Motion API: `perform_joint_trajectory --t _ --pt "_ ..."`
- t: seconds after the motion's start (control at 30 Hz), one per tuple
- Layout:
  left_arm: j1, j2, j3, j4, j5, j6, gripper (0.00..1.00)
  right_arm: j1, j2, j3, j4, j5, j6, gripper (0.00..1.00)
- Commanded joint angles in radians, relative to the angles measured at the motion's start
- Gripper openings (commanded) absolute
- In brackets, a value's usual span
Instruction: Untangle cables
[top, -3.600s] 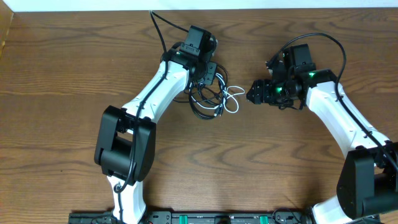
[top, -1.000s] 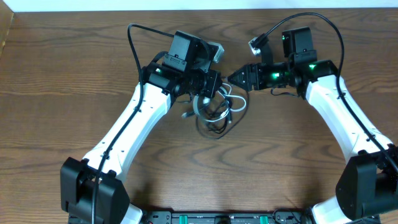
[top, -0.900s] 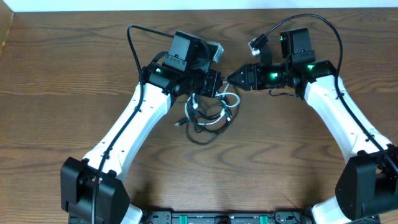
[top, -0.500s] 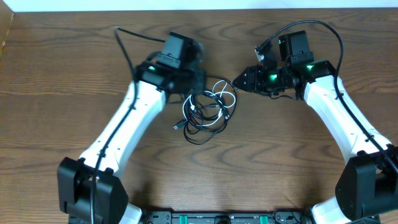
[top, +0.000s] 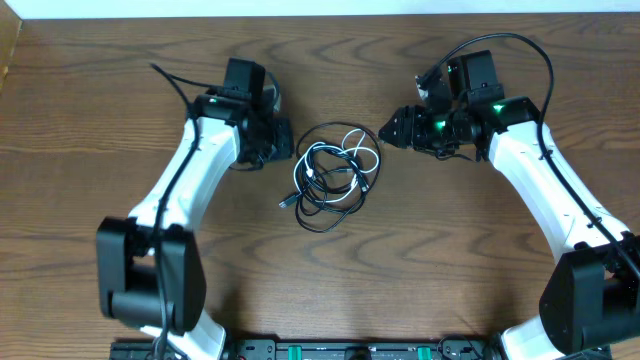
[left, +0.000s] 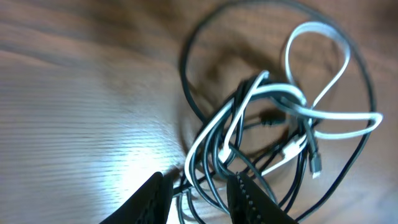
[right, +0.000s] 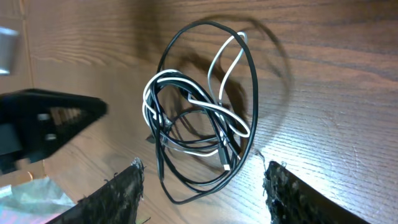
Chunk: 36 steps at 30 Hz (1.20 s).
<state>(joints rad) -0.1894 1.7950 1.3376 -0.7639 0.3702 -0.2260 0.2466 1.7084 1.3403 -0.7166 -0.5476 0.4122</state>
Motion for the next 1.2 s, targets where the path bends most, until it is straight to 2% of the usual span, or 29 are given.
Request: perform_joint_trajectory --t 0.0,0.27,0.43,0.6,0.8,1.17 --pt "0.03 0.042 -0.012 -0.006 0.161 0.144 0.34 0.011 -0.019 0.017 -0.002 0.008 -0.043 0.62" --pt "0.058 0.112 -0.013 0.006 0.176 0.241 0.34 0.016 -0.019 0.017 -0.006 0.008 -0.043 0.66" --pt "0.067 0.163 -0.013 0.018 0.181 0.253 0.34 0.043 -0.019 0.017 -0.009 0.028 -0.043 0.67" --pt "0.067 0.217 -0.013 0.055 0.306 0.279 0.34 0.06 -0.019 0.017 -0.01 0.049 -0.043 0.68" --pt "0.066 0.26 -0.013 0.112 0.417 0.278 0.34 0.062 -0.019 0.017 -0.01 0.052 -0.043 0.7" --pt "0.035 0.341 -0.013 0.132 0.416 0.246 0.34 0.062 -0.019 0.017 -0.01 0.059 -0.043 0.7"
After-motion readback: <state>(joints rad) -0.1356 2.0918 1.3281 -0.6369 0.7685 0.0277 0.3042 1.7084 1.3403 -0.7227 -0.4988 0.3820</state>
